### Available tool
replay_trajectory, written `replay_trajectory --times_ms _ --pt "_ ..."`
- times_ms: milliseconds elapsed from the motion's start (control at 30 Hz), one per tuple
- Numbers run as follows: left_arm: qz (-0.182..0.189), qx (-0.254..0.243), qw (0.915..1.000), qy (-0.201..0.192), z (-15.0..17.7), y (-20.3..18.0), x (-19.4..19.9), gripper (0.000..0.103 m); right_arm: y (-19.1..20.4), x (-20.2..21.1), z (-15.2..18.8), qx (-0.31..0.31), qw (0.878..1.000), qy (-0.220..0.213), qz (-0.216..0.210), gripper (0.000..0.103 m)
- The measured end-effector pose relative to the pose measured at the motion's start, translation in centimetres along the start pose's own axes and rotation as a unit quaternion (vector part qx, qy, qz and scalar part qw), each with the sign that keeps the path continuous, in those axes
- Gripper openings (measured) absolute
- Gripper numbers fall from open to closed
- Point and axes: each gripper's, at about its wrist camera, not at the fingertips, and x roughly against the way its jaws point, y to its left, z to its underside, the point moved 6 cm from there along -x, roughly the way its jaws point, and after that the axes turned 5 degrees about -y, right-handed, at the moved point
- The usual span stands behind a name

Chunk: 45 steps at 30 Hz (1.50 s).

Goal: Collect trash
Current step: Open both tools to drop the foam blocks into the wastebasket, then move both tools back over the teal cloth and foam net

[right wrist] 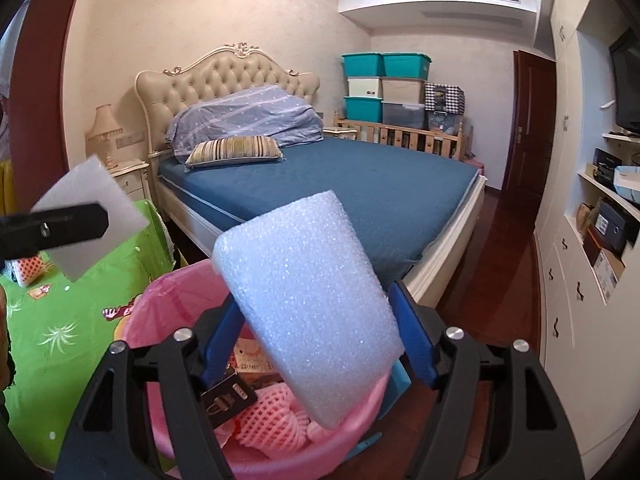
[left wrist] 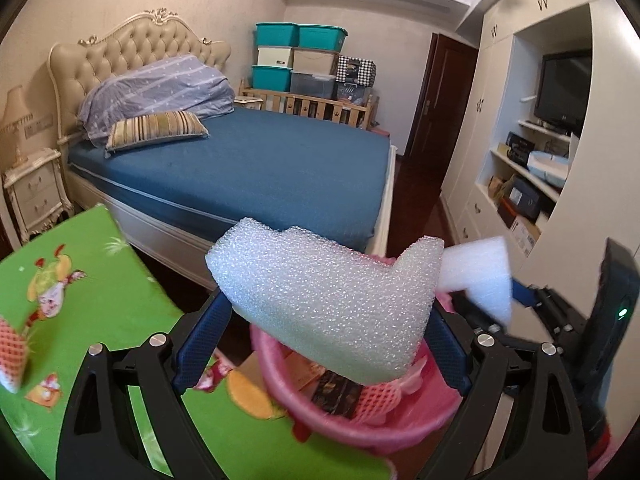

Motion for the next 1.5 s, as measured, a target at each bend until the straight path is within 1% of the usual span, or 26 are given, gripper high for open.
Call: replay_trajectory --times_ms 33,67,133,200,267,367,467,567,667,733,833,967,1067,1167,1200,1267,1300,1367,1467,1500 --pt "0.005 0.004 1.0000 -0.002 -0.1 -0.2 -0.2 0.088 0.2 -0.6 -0.1 0.004 1.000 0.001 -0.004 0.083" --pt "0.006 0.006 1.0000 -0.004 -0.3 -0.4 -0.5 0.092 0.0 -0.8 0.0 0.006 1.000 0.001 -0.001 0.088" --pt "0.004 0.011 0.9998 -0.014 -0.8 -0.6 -0.7 0.092 -1.2 -0.7 0.0 -0.003 1.000 -0.006 0.011 0.088" --pt "0.010 0.014 0.9997 -0.020 -1.2 -0.7 -0.4 0.093 -2.2 -0.1 0.0 -0.018 1.000 -0.008 0.010 0.088" --pt "0.006 0.013 0.9995 -0.030 -1.5 -0.4 0.3 0.093 -3.0 1.1 0.0 -0.020 1.000 -0.015 0.015 0.088" --pt "0.004 0.020 0.9990 -0.040 -1.8 0.5 1.6 0.093 -3.3 3.0 0.1 -0.018 0.999 -0.022 0.018 0.088" --pt "-0.015 0.021 0.9981 -0.056 -1.6 2.5 4.1 0.093 -2.7 4.5 0.1 -0.010 0.999 -0.024 0.018 0.088" --pt "-0.044 0.014 0.9976 -0.052 -1.0 4.6 5.8 0.093 -1.1 5.2 0.0 -0.005 1.000 -0.021 0.006 0.089" --pt "-0.087 -0.001 0.9952 -0.045 0.1 7.1 7.6 0.093 2.1 5.3 -0.3 0.005 1.000 -0.020 -0.013 0.092" --pt "-0.118 -0.015 0.9922 -0.038 1.2 9.1 8.9 0.093 4.8 5.0 -0.3 0.010 0.999 -0.018 -0.032 0.092" --pt "-0.155 -0.034 0.9867 -0.035 2.5 11.6 11.0 0.094 9.6 4.1 -0.1 0.023 0.998 -0.009 -0.066 0.092" --pt "-0.192 -0.036 0.9803 -0.030 4.4 15.5 14.2 0.094 17.0 2.9 0.8 0.050 0.992 0.013 -0.113 0.092" --pt "-0.234 -0.034 0.9711 -0.031 5.4 18.8 17.3 0.094 21.8 2.3 1.3 0.061 0.987 0.025 -0.144 0.092" --pt "-0.288 -0.022 0.9570 -0.030 6.2 23.0 20.2 0.094 25.7 1.4 1.5 0.063 0.984 0.041 -0.161 0.092" --pt "-0.307 -0.009 0.9513 -0.031 6.4 25.0 21.4 0.094 27.0 1.2 1.5 0.064 0.983 0.045 -0.166 0.092" --pt "-0.335 0.010 0.9417 -0.030 6.9 27.8 23.1 0.094 29.4 0.8 1.4 0.066 0.981 0.052 -0.175 0.092" --pt "-0.353 0.026 0.9350 -0.026 7.4 29.7 24.3 0.094 30.7 0.7 1.4 0.066 0.980 0.054 -0.180 0.092" --pt "-0.367 0.051 0.9288 -0.019 8.3 32.3 25.7 0.094 32.8 0.6 1.1 0.067 0.977 0.057 -0.192 0.092" --pt "-0.382 0.079 0.9207 -0.012 9.8 35.3 27.4 0.094 36.8 0.0 1.0 0.070 0.974 0.063 -0.205 0.092" --pt "-0.384 0.086 0.9194 -0.009 10.2 36.0 27.7 0.094 38.2 -0.2 0.9 0.070 0.973 0.067 -0.208 0.092"
